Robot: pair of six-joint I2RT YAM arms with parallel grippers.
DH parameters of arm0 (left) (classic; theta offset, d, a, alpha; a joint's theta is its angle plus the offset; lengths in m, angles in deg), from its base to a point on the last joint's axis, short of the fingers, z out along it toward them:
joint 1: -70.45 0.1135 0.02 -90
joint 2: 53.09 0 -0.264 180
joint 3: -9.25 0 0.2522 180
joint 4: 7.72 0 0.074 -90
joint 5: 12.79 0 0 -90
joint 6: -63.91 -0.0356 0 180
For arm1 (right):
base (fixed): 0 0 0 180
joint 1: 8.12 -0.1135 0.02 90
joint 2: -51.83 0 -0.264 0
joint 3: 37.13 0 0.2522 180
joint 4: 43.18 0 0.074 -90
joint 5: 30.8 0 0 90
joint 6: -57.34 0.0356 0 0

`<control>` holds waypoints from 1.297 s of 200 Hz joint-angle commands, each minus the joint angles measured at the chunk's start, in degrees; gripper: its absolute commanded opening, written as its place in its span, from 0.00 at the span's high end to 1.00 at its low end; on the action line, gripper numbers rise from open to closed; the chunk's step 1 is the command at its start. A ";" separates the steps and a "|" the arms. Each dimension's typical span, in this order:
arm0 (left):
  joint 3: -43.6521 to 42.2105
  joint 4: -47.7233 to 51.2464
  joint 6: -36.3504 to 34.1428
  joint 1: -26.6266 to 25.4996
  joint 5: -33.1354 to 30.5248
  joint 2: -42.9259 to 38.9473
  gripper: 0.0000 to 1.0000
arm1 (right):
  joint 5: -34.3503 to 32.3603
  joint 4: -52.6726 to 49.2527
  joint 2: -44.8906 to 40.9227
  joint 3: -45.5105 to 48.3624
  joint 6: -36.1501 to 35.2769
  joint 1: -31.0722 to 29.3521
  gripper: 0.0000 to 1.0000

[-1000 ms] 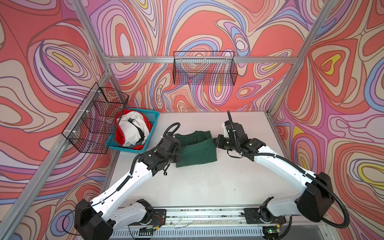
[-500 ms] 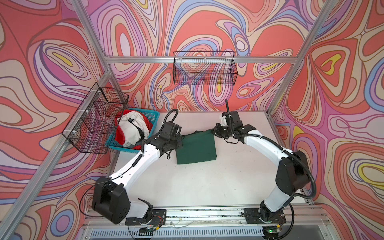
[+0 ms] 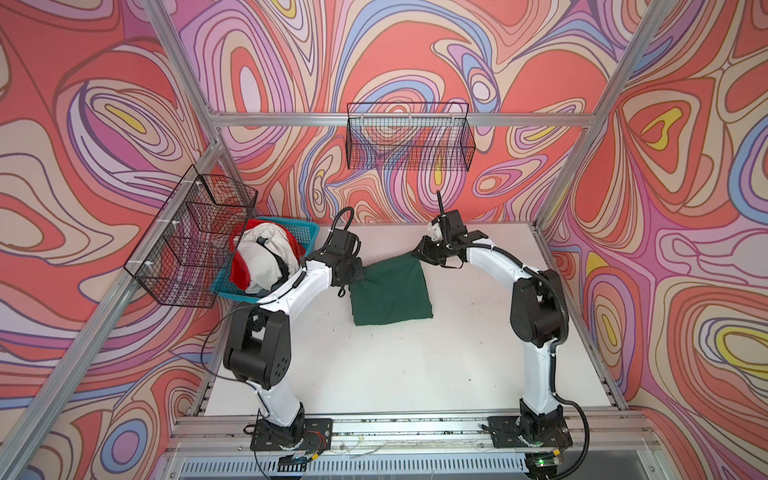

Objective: Fold and stack the t-shirts
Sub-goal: 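Fold the lifted end away from the robot over the shirt with both grippers, then release the folded shirt and grasp its side with the right gripper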

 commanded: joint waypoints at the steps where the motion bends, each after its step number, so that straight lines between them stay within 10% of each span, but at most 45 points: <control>1: 4.09 -3.43 -2.87 1.35 -3.40 3.64 0.35 | -2.18 -4.00 1.62 -3.86 -2.77 0.49 0.37; 50: 8.59 -4.85 -7.35 1.61 -7.26 5.04 0.21 | -9.51 -4.34 -1.72 -0.12 -6.91 0.36 0.26; 153: -10.34 -11.44 -0.84 1.61 6.65 -1.08 0.21 | -5.20 4.86 1.77 12.31 -5.98 0.29 0.19; 259: -15.04 -16.95 -1.27 1.67 9.15 -2.26 0.20 | -6.19 10.57 4.43 19.03 -1.17 -2.65 0.58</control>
